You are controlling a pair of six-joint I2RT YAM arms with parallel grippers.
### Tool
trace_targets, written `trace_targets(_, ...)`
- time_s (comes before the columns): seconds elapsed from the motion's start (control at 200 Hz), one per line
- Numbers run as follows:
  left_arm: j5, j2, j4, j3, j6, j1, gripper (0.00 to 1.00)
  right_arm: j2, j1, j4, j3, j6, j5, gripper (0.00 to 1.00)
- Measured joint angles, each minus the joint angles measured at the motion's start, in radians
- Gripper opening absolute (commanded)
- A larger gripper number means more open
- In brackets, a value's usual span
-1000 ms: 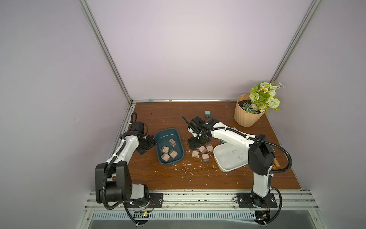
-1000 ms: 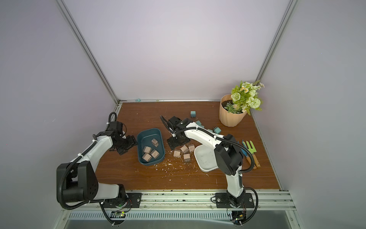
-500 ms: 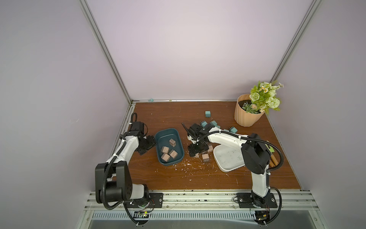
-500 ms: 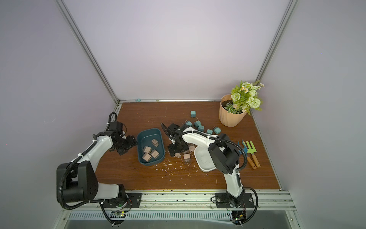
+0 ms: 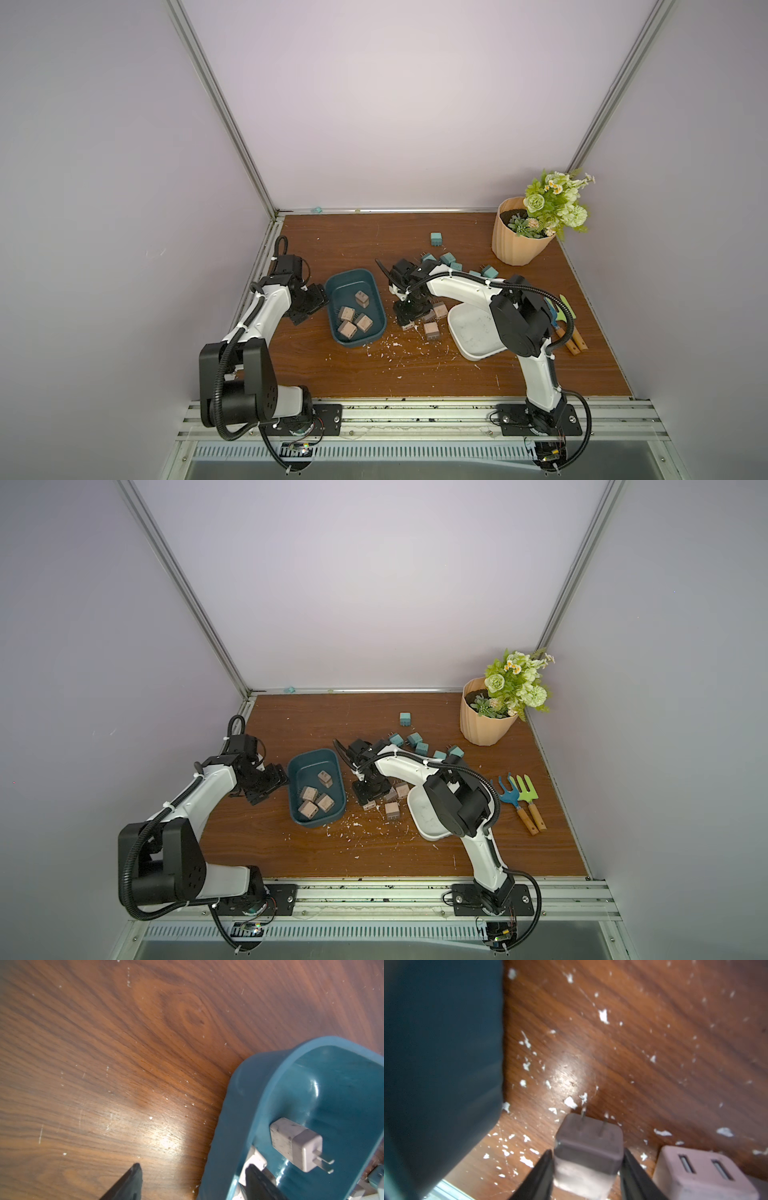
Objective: Place the plugs by color into the storage box
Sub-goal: Pick up the plug from the center of the board, then place the plug in the storage box.
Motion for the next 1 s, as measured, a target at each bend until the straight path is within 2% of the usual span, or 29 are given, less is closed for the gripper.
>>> trace_targets(0.355,0.017,0.002,0.001,0.001,0.014,0.000,0.79,0.000,0.000,-0.073,0.090,-0.014,0.027,0.46)
trace_targets(0.661,0.035,0.013,-0.021,0.152,-0.032,0.000,0.79,0.023,0.003,-0.230,0.510,-0.045,0.044,0.46)
trace_targets(0.851,0.014,0.011,-0.031,0.166,-0.032,0.000,0.79,0.167,0.039,-0.262,0.763,-0.049,0.014,0.46)
trace_targets(1.001,0.001,-0.013,-0.042,0.118,-0.032,0.000,0.80,0.286,0.069,-0.242,0.827,-0.046,-0.022,0.46)
